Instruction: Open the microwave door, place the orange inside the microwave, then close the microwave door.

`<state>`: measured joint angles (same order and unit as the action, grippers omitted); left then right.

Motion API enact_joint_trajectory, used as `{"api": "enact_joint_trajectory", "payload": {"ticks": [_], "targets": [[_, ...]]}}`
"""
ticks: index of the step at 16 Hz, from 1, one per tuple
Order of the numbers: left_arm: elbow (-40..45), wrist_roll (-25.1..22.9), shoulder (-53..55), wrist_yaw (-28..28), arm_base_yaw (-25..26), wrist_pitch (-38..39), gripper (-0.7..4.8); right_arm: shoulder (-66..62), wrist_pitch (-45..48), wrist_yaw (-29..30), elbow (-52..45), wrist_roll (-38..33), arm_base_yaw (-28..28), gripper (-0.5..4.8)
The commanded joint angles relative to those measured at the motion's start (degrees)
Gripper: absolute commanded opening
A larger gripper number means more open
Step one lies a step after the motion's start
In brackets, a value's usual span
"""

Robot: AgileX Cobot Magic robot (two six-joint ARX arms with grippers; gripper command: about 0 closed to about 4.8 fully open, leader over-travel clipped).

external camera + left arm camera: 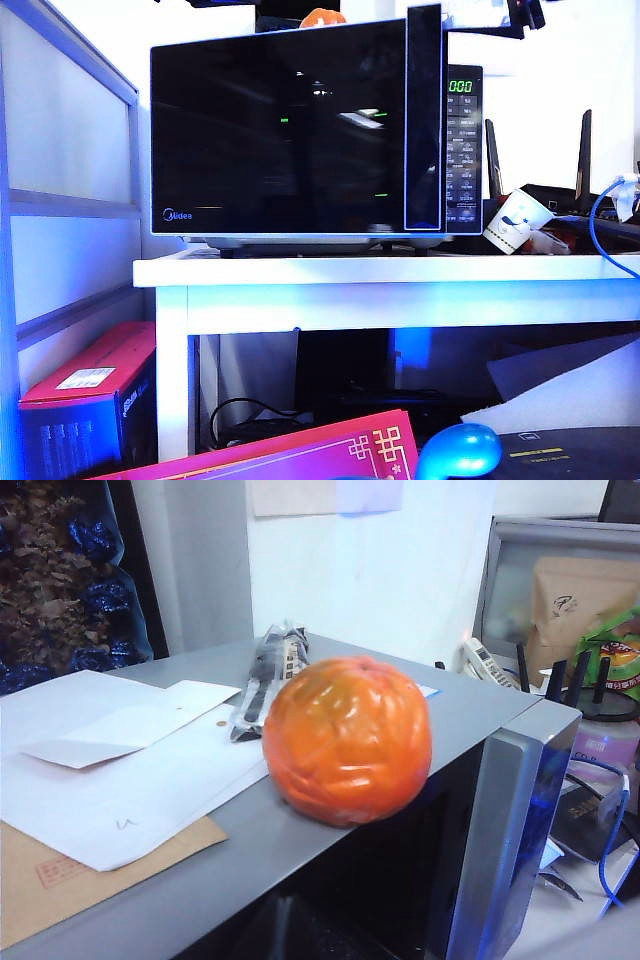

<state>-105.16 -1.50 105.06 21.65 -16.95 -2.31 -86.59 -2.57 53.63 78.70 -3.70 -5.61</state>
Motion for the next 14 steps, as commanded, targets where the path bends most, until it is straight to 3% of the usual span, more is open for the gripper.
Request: {"api": "enact_joint_trajectory", "payload": {"ticks": [1,5,14], "targets": [[-0.31,-0.02,-0.22,0.09,-0.09,0.28,-0.05,1.53,2.29,5.84,0.87,0.46,-0.50,3.05],[-0.31,-0.02,-0.13,0.22,-0.09,0.66,-0.05,2.69,-1.16,10.62,0.87,0.44,-0.50,3.05],[-0.31,0.02,1.84,1.75,-0.09,1.60,-0.05,4.55,-2.40,12.35,0.87,-0.39,-0.79,3.05]]}}
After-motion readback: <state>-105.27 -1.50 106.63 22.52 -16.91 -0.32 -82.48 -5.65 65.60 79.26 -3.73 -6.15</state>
